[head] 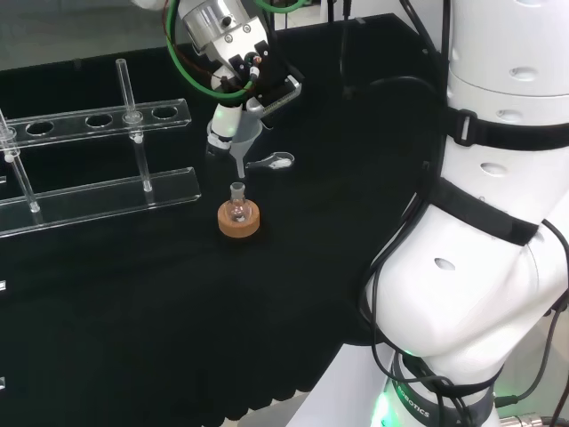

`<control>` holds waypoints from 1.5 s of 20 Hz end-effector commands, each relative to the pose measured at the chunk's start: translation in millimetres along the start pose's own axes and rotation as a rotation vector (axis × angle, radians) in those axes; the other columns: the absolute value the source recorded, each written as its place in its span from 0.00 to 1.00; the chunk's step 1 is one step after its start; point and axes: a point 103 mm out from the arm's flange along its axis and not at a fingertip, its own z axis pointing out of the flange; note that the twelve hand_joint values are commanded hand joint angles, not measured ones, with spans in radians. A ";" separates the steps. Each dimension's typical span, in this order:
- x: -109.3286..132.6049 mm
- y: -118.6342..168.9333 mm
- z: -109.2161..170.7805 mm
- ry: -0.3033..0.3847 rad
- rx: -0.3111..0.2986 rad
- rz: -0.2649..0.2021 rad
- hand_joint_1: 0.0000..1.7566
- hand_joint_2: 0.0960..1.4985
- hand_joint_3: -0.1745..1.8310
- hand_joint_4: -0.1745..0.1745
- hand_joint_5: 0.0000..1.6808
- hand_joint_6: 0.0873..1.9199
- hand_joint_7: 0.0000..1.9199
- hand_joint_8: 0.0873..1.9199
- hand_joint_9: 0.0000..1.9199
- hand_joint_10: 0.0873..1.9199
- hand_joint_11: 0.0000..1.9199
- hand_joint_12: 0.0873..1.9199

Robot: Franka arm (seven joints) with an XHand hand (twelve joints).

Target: Place the funnel on the round-bottom flask.

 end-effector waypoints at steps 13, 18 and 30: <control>6.3 5.0 6.5 0.006 0.011 -0.013 0.41 0.42 0.36 0.28 0.42 0.46 0.49 0.44 0.69 0.30 0.41 0.57; 8.6 6.5 7.3 -0.001 0.004 -0.025 0.41 0.42 0.36 0.28 0.42 0.46 0.49 0.44 0.69 0.29 0.41 0.57; 19.4 21.2 16.9 0.053 -0.008 -0.066 0.41 0.42 0.36 0.28 0.42 0.46 0.49 0.44 0.69 0.29 0.42 0.57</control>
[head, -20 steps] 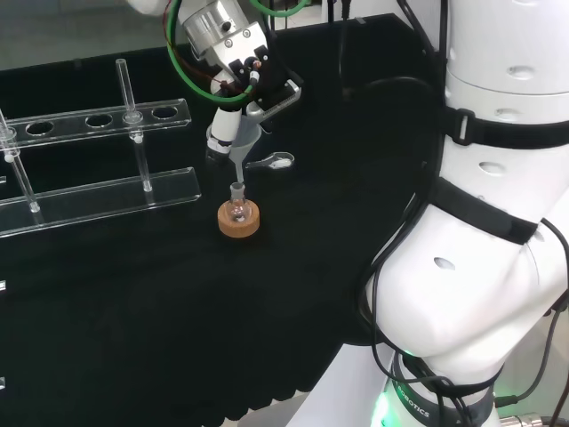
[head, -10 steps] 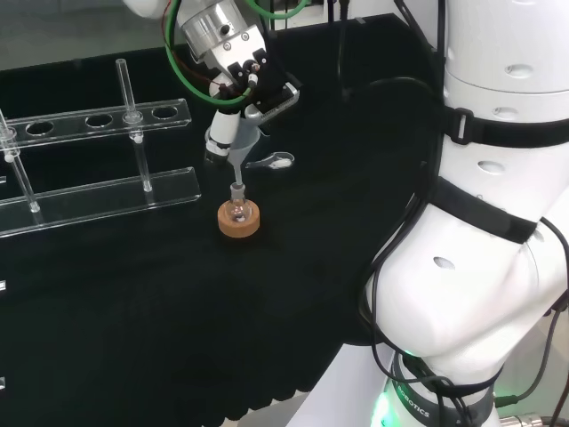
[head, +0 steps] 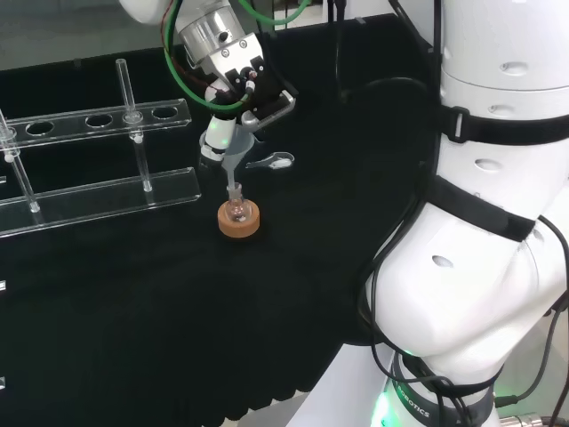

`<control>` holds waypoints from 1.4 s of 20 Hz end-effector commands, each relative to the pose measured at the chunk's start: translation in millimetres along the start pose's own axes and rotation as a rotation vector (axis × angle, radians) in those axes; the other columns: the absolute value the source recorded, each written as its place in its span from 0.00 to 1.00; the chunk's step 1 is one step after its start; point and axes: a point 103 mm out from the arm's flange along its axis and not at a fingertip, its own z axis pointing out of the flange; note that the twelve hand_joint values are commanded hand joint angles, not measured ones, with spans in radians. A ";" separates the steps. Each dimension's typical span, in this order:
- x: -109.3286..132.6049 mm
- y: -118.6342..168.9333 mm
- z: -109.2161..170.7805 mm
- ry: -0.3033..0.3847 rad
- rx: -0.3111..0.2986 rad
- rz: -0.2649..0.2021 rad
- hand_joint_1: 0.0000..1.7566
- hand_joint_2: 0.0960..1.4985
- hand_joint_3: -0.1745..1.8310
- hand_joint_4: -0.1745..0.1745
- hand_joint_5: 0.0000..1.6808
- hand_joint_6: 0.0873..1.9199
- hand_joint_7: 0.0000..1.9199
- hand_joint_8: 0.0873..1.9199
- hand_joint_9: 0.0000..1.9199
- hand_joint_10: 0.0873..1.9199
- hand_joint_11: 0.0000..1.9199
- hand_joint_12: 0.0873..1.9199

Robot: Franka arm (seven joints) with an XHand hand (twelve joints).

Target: Place the funnel on the round-bottom flask.

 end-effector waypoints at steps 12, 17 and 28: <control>2.2 7.1 8.1 0.023 0.010 -0.011 0.41 0.43 0.36 0.27 0.42 0.46 0.50 0.44 0.69 0.29 0.42 0.57; -4.0 9.1 13.8 0.014 0.022 0.002 0.41 0.43 0.36 0.27 0.42 0.46 0.50 0.44 0.69 0.29 0.42 0.57; -9.5 10.8 21.3 0.028 0.029 0.004 0.41 0.43 0.36 0.27 0.42 0.46 0.50 0.44 0.69 0.29 0.41 0.57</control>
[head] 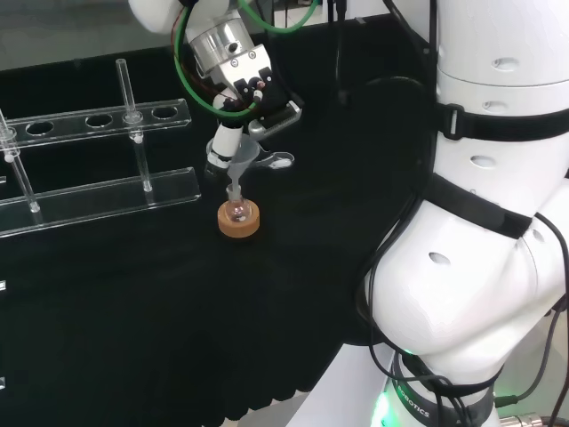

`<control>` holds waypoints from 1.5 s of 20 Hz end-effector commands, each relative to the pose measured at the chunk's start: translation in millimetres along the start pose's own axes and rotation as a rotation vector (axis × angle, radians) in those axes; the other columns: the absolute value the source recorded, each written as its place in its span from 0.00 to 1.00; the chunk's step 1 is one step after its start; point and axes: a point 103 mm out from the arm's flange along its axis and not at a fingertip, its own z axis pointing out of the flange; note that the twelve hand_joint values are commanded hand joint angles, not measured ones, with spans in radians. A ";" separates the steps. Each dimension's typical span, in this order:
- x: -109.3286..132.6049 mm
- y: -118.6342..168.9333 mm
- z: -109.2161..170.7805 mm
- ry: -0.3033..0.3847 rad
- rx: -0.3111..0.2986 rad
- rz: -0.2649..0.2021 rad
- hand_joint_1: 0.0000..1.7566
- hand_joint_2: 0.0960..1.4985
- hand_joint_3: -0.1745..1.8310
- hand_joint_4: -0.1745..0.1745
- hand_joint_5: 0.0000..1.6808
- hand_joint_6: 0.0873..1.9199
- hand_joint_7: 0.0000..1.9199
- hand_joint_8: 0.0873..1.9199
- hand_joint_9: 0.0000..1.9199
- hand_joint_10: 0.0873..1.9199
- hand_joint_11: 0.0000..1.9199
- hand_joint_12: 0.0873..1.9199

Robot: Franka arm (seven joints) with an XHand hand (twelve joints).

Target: Place the funnel on the round-bottom flask.

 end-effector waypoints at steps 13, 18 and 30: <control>-10.7 3.3 7.3 0.017 -0.002 -0.007 0.41 0.43 0.36 0.28 0.42 0.46 0.49 0.44 0.69 0.29 0.41 0.57; -6.0 2.9 6.1 0.008 0.001 -0.007 0.41 0.43 0.36 0.28 0.42 0.46 0.49 0.44 0.69 0.30 0.41 0.57; -1.5 5.1 7.3 -0.009 0.014 -0.002 0.41 0.43 0.36 0.28 0.42 0.46 0.49 0.44 0.69 0.30 0.41 0.57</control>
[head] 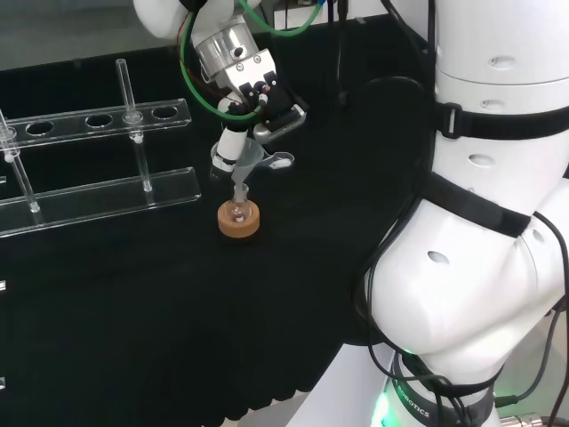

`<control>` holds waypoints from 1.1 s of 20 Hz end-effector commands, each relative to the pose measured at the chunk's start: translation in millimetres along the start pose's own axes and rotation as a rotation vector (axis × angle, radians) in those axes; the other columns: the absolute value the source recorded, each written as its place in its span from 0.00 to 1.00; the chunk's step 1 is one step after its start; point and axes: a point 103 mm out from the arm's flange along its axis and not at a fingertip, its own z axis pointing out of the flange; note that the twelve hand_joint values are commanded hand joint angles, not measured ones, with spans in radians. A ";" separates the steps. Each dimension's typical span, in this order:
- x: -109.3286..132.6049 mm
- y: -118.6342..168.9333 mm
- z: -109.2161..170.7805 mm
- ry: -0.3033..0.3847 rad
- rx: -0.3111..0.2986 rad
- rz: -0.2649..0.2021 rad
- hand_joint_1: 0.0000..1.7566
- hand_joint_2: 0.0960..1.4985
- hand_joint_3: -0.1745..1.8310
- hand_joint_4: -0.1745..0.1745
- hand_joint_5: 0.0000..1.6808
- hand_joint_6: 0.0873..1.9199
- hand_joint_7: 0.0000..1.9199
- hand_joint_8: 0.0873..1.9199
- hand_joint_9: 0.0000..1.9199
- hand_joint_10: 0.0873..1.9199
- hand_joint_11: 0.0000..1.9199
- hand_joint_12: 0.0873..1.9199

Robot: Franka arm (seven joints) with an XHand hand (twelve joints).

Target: Place the funnel on the round-bottom flask.

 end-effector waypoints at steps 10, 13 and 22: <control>6.3 3.8 2.3 -0.002 0.003 -0.003 0.41 0.43 0.36 0.28 0.42 0.46 0.49 0.45 0.69 0.30 0.41 0.57; 10.0 3.7 0.9 -0.007 0.008 -0.001 0.41 0.43 0.36 0.28 0.42 0.46 0.49 0.45 0.69 0.30 0.41 0.57; 4.7 4.9 5.3 -0.001 0.029 0.007 0.40 0.42 0.36 0.28 0.36 0.47 0.44 0.46 0.62 0.30 0.40 0.58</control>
